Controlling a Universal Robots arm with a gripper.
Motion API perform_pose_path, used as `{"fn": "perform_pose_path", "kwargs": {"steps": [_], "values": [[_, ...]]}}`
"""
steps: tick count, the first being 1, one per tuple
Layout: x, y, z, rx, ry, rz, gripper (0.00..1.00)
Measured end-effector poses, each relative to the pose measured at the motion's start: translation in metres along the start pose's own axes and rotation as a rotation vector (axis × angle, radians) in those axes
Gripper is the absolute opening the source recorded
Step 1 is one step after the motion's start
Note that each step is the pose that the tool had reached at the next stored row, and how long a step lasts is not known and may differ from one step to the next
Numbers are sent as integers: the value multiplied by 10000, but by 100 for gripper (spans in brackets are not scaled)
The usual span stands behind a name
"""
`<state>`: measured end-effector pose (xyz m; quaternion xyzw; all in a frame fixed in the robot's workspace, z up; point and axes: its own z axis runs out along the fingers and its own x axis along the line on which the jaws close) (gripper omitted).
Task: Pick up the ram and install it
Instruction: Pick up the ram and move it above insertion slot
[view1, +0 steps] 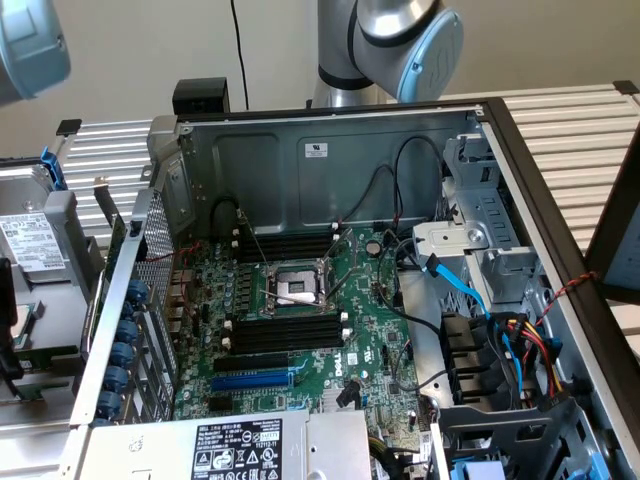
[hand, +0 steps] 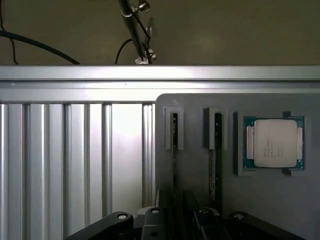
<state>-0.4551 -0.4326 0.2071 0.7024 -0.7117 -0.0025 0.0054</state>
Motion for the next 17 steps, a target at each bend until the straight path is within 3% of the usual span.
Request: {"fn": "perform_pose_path", "kwargs": {"steps": [17], "values": [[2, 1, 44, -3, 2, 0, 27]]}}
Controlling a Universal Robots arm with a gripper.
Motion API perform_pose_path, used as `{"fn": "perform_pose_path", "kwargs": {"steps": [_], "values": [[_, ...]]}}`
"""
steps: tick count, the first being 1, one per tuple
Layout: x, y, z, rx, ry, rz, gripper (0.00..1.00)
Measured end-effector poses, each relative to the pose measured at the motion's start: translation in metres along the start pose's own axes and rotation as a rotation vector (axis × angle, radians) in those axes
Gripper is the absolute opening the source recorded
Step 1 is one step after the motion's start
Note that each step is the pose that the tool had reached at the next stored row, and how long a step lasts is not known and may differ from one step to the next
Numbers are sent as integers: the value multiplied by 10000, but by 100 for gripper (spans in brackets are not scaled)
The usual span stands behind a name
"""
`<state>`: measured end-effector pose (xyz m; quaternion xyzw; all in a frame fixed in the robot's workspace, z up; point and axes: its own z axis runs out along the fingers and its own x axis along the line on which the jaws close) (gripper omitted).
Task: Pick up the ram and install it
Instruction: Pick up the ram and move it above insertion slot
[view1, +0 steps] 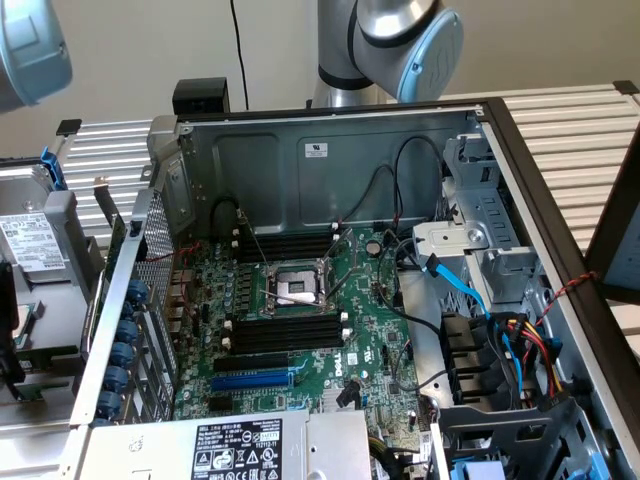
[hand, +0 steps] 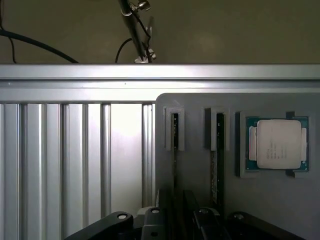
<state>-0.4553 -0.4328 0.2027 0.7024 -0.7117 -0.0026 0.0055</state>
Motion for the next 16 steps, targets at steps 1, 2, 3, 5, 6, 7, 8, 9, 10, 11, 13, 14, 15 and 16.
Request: {"fn": "perform_pose_path", "kwargs": {"steps": [1, 2, 3, 5, 6, 7, 8, 9, 10, 11, 13, 14, 15, 16], "values": [[0, 0, 0, 0, 0, 0, 27], [0, 0, 1, 2, -1, 1, 27], [0, 0, 1, 1, -1, 0, 27], [0, 0, 1, 1, -1, 0, 18], [0, 0, 1, 2, -1, 0, 18], [0, 0, 1, 2, -1, 0, 18], [0, 0, 1, 1, -1, 0, 18], [0, 0, 1, 1, -1, 0, 18], [0, 0, 1, 0, -1, 0, 18], [-2, -1, 6, 0, -1, -2, 18], [-4, 0, 7, 0, -1, 0, 18], [-4, -1, 7, 0, -1, 0, 18], [-5, 0, 8, 1, -1, 0, 18], [-9, 0, 11, 5, -4, 1, 18]]}}
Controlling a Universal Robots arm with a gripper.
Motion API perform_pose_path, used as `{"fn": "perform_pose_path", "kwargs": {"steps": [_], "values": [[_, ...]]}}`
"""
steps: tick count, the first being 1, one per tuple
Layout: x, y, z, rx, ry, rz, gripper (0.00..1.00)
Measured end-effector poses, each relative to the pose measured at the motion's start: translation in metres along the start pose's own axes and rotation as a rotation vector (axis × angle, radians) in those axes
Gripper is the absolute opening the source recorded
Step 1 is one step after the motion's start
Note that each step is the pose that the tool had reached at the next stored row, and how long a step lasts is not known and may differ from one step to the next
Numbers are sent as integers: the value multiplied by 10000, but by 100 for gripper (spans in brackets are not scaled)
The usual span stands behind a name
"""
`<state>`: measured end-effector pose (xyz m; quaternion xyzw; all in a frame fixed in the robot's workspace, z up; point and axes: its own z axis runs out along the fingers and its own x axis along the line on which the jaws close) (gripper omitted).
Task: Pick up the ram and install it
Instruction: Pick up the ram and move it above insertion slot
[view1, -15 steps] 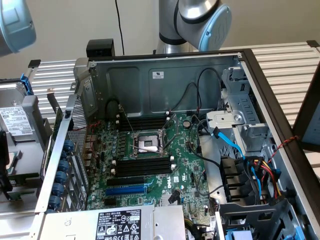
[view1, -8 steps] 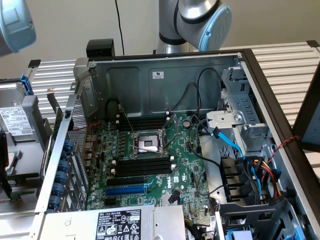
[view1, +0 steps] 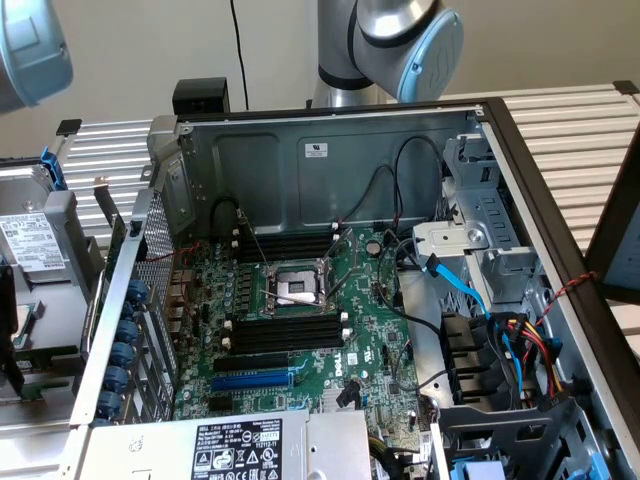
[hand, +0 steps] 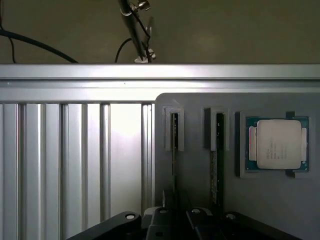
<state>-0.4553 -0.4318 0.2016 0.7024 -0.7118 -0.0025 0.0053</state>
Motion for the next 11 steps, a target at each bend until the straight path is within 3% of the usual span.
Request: {"fn": "perform_pose_path", "kwargs": {"steps": [7, 11], "values": [[0, 0, -2, -4, 3, -1, 18], [0, 0, -2, -4, 3, -1, 12]]}}
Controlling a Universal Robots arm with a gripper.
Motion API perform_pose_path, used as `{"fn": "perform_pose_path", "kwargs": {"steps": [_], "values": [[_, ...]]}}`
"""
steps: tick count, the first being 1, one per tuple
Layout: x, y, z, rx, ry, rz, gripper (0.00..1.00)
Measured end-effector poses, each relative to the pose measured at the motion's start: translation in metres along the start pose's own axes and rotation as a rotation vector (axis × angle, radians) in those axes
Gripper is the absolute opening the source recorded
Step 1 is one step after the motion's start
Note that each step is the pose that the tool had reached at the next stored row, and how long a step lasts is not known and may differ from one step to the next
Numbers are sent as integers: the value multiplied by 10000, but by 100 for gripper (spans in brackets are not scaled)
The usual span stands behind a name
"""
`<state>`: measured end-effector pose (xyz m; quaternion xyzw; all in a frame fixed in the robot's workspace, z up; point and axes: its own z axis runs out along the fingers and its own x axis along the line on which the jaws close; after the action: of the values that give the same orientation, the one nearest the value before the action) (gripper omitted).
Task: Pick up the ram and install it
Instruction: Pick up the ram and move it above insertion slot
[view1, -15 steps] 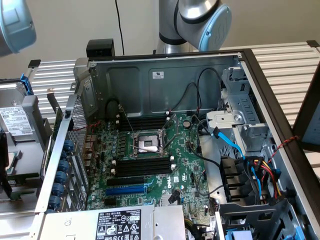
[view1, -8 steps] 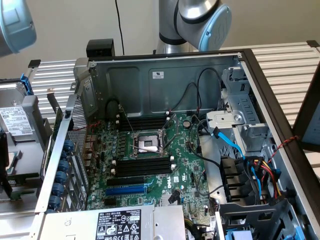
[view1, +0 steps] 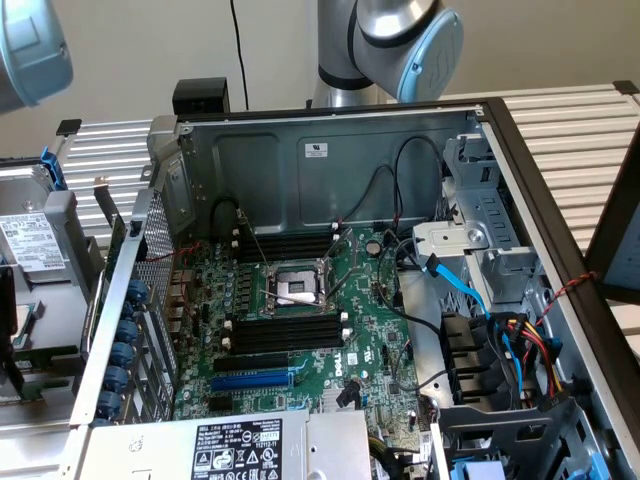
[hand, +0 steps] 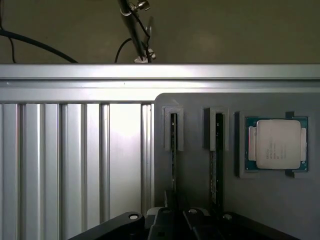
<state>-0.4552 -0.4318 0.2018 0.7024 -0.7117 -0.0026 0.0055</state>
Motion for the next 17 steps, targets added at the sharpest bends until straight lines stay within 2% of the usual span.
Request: {"fn": "perform_pose_path", "kwargs": {"steps": [17], "values": [[0, 0, -4, -1, 0, 0, 12]]}}
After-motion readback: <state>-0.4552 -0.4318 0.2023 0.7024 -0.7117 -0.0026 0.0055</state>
